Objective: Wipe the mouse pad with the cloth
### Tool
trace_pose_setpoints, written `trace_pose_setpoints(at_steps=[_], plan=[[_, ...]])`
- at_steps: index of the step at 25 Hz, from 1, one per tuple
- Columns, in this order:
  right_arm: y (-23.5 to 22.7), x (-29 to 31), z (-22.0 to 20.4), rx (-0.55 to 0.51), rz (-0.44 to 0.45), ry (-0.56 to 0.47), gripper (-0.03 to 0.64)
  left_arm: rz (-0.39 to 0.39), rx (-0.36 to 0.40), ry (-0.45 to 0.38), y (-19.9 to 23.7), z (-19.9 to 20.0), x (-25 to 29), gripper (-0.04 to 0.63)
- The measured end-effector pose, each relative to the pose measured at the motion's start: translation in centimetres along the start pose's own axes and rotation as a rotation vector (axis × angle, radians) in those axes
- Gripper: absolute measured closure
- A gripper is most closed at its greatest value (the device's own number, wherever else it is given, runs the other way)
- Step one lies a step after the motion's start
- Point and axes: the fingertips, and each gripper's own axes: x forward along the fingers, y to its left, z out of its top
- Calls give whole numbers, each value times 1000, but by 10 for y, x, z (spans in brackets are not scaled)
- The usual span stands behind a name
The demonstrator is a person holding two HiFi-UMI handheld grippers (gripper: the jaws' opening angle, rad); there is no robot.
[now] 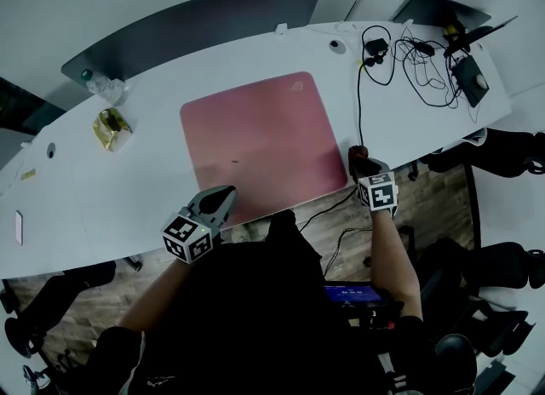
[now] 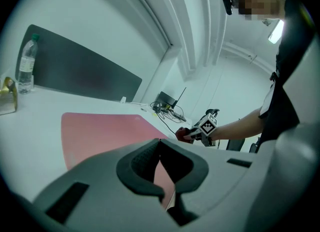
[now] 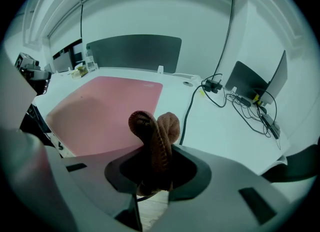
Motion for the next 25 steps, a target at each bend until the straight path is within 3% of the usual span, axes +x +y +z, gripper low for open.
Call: trace_pose_setpoints(at_steps=[5,9,25], plan=[[-1,20,13,-106,-37,81,497,44,-14,-20,8,3,-11,587],[19,27,14,-141,-5,115,497,85,-42,-46,16,0,-25,587],[108,29,51,-61,173,59,497,189,-87,-121,31,-14,-83,587]])
